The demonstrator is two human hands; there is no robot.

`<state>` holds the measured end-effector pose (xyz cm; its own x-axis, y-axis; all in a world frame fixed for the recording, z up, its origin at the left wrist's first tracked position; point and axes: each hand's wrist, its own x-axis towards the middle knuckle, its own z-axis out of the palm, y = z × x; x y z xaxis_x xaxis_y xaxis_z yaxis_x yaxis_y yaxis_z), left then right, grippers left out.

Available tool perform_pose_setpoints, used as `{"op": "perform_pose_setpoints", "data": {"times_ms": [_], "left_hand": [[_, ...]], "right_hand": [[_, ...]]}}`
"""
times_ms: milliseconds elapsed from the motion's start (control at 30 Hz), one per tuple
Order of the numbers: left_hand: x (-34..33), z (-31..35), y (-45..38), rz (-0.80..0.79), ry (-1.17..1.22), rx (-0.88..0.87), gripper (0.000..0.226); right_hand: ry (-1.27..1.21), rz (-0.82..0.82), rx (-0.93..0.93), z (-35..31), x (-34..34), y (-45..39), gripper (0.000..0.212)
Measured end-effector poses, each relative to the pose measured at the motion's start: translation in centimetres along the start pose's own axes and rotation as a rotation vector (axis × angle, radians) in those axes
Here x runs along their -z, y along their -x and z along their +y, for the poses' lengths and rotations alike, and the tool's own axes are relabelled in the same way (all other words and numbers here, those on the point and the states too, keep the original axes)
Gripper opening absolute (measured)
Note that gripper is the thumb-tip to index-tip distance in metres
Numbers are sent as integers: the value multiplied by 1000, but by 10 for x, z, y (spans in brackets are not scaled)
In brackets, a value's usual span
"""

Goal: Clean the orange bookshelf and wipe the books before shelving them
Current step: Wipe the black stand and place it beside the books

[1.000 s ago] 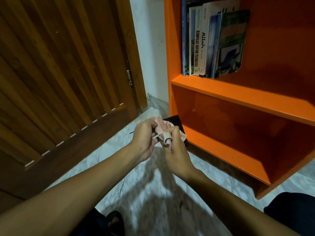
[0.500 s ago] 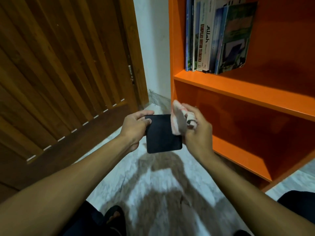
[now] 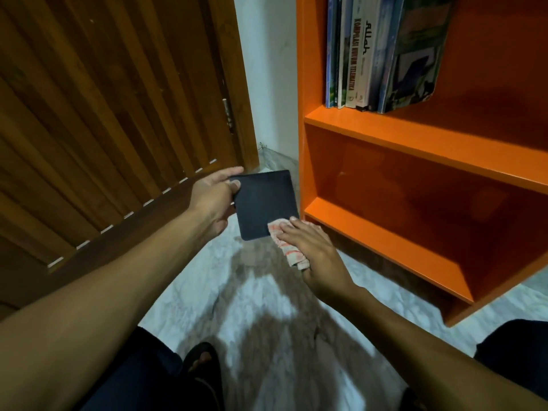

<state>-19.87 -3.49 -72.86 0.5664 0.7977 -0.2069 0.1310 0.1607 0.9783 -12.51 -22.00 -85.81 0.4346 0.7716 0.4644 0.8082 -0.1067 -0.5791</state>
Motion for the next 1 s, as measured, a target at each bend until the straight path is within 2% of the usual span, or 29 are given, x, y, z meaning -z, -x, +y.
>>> {"op": "perform_pose_setpoints", "data": {"times_ms": [100,200,233,300,333,533,700,800,900,1000], "left_hand": [[14,-3,-5,-21,-237,-145,28],[21,-3,-3,-95,-348,-224,28],[20,-3,-2,-126,-358,-240,27],[17,-3,4,-173,-376,-254,26],[16,-4,6,-196,-387,-261,26],[15,-24,7,-336,-423,-261,26],[11,-40,-7,-388,-451,-248,30],[5,-44,-11,-409,-444,-246,31],[1,-45,-12,-430,-454,-248,31],[-3,-43,-12,-426,-487,-280,30]], "right_hand": [[-76,-30,-154,2,-6,9,45],[-143,-204,-518,22,-28,15,14],[-79,-260,-629,33,-35,19,10],[32,-361,-821,65,-55,33,19],[39,-400,-856,79,-65,42,17],[115,-481,-983,120,-103,103,24],[-9,-498,-1092,142,-121,124,40],[17,-544,-1064,138,-133,125,60],[93,-726,-919,122,-129,118,53],[17,-684,-958,118,-120,113,56]]}}
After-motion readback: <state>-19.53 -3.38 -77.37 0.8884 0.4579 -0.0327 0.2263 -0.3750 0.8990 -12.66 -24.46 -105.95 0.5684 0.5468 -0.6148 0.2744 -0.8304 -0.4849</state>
